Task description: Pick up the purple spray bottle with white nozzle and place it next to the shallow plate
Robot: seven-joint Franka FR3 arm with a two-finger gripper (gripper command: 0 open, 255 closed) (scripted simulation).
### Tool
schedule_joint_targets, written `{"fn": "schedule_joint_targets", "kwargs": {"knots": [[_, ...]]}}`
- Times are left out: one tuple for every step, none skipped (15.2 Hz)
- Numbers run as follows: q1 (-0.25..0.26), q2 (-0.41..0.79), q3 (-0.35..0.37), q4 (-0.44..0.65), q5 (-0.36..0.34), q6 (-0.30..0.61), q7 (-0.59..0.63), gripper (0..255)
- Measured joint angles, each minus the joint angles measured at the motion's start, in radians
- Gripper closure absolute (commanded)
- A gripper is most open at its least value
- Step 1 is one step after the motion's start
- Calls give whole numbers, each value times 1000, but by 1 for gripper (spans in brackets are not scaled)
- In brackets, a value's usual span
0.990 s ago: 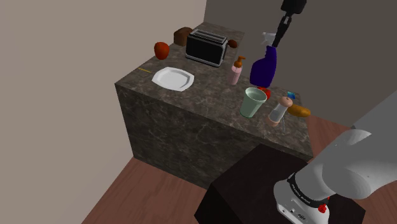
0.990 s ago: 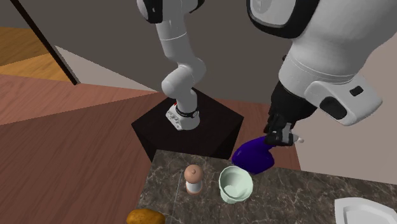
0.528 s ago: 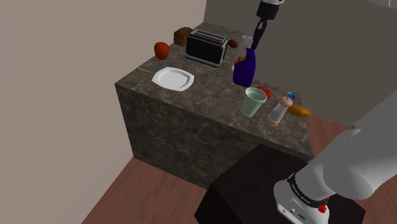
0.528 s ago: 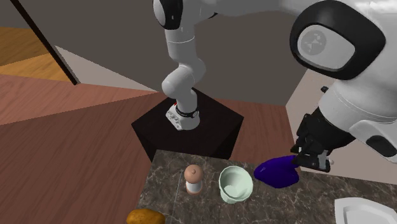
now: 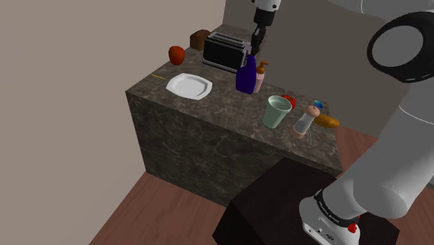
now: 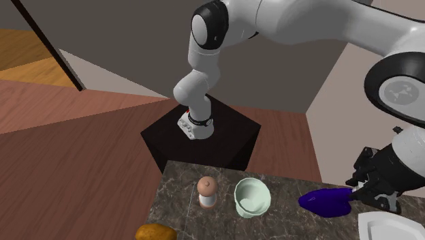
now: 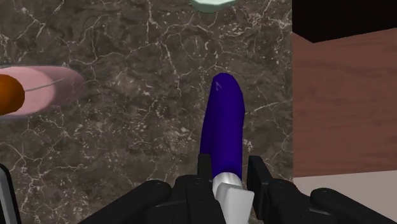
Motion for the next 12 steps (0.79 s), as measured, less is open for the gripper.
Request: {"fn": "schedule_joint_targets", "kwargs": {"knots": [[-1,30,3,23,9,6,3,255],[-5,76,6,73,21,1,6,255],[-9,129,12,132,35,-7,12,255],[-13,165,15,172,44,-12,15,255],[-15,205,20,218,53,-18,22,255],[-21,252,25,277,63,-31,29,255],[-23,279,28,313,69,-40,34,255],[-25,298,30,326,72,-35,35,255],[-29,311,31,334,75,-31,33,255],[-26,308,31,314,75,-14,33,255],[-26,309,32,304,75,-2,31,255],[-25,310,32,292,75,11,31,255]]}}
